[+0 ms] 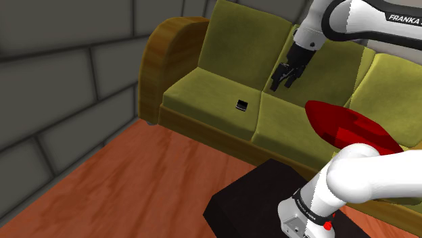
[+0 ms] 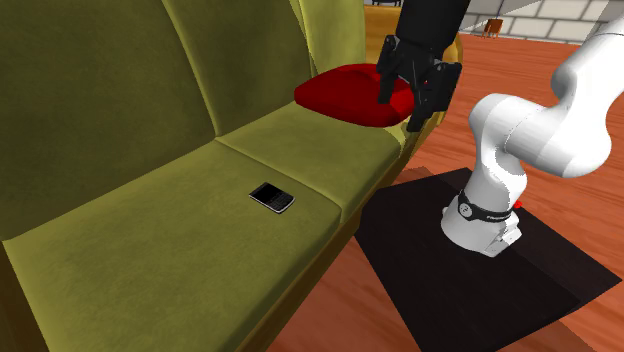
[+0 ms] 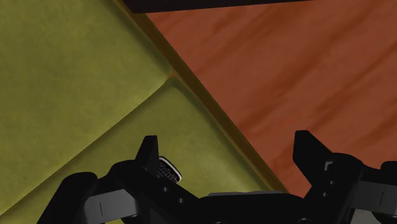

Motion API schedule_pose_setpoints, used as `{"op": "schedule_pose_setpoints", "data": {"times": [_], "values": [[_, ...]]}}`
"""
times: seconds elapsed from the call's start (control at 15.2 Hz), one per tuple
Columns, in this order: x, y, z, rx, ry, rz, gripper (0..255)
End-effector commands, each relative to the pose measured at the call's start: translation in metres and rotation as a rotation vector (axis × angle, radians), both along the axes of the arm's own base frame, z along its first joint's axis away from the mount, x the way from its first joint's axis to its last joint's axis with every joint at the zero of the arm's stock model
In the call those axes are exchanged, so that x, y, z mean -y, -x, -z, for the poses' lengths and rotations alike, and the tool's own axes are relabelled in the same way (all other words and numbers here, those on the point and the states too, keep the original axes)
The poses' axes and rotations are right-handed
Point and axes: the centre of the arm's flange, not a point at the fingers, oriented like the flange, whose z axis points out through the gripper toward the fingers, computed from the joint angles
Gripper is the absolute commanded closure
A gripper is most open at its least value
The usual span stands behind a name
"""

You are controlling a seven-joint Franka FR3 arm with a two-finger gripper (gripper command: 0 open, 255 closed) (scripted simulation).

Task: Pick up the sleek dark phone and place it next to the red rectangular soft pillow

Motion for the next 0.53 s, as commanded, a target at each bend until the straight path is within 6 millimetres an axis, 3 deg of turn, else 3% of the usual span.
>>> {"op": "schedule_pose_setpoints", "data": {"times": [0.0,0.46], "values": [[0.000,0.000,0.000,0.000,0.000,0.000,0],[0.017,-0.060,0.063,0.046,0.003,0.225,0]]}}
